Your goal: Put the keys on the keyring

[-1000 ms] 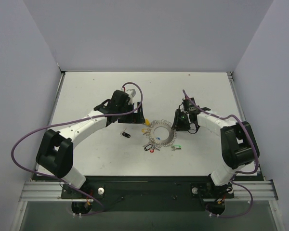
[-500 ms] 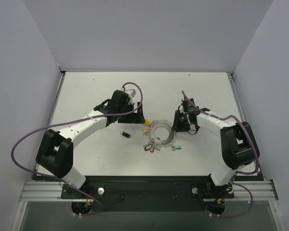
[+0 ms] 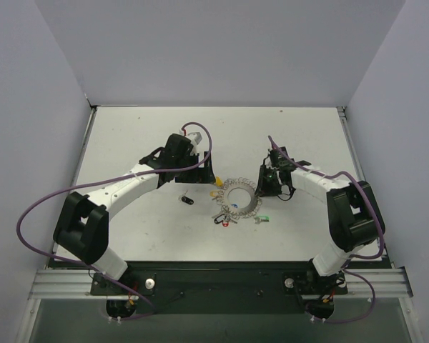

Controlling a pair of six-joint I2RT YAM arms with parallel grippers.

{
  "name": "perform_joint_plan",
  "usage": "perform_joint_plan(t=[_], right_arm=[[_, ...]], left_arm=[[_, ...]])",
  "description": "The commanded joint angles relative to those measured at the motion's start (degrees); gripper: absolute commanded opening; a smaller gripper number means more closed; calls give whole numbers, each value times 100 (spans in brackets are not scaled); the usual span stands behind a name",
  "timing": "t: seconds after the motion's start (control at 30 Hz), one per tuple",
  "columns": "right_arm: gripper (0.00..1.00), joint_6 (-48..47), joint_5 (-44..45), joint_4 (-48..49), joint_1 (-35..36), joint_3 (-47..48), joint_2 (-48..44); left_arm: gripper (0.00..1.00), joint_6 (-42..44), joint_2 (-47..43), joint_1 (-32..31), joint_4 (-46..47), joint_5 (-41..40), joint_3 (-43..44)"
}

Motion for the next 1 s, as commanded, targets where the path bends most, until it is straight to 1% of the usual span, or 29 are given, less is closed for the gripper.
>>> perform_joint_plan(t=[0.0,0.2,0.3,0.77,0.83,0.87,0.9,0.97], right_arm=[[20,7,129,-207,70,57,-22],[20,42,270,-242,123,145,110],[22,25,410,-286,185,189,102],[21,104,788,-269,281,294,189],[20,122,806,-243,282,321,189],[17,122,797,-242,290,330,172],[11,113,797,-225,290,330,163],[6,69,780,-207,308,330,84]], left_arm=[[97,17,-129,34,144,6,79],[98,35,-129,34,126,6,79],[97,43,-138,34,109,-20,88],[97,43,-164,34,135,-20,36],[97,43,-182,34,135,-29,18],[97,43,-199,34,135,-29,9],[97,52,-208,34,135,-38,0],[97,52,-226,43,126,-55,-26]])
